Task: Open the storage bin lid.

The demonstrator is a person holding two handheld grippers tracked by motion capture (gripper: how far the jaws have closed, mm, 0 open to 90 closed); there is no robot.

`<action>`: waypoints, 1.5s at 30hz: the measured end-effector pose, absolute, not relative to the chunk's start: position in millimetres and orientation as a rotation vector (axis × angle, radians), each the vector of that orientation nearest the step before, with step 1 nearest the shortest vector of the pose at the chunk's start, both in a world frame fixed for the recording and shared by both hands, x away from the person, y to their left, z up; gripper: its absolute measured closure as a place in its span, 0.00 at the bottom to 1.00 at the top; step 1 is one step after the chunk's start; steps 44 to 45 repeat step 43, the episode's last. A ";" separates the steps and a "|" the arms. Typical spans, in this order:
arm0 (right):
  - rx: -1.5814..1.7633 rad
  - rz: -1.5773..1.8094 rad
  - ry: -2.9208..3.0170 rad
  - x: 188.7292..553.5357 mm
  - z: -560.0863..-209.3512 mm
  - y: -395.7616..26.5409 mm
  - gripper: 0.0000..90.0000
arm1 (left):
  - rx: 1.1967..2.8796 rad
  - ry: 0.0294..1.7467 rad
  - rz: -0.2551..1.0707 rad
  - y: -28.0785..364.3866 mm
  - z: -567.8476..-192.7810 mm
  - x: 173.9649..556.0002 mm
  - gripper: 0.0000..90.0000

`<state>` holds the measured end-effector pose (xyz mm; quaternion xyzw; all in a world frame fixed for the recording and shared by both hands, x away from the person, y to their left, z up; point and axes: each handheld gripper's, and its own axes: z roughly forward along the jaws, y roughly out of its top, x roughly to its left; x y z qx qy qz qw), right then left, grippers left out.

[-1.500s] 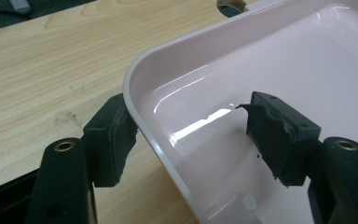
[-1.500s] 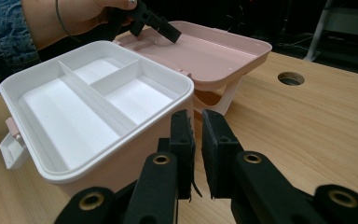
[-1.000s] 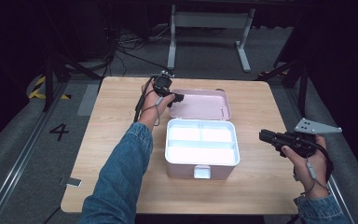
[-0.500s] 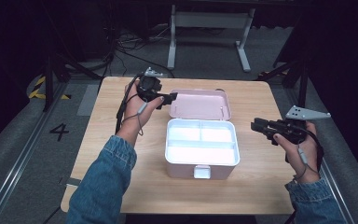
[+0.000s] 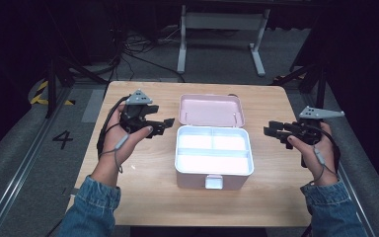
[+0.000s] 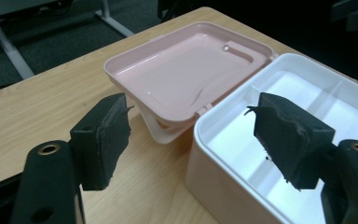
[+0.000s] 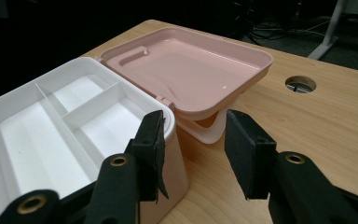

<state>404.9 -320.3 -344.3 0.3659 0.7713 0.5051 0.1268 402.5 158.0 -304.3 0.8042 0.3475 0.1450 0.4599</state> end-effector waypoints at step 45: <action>1.206 1.296 2.256 400.5 -371.9 -346.2 0.56 | 2.071 1.176 0.431 228.4 -381.3 380.8 0.29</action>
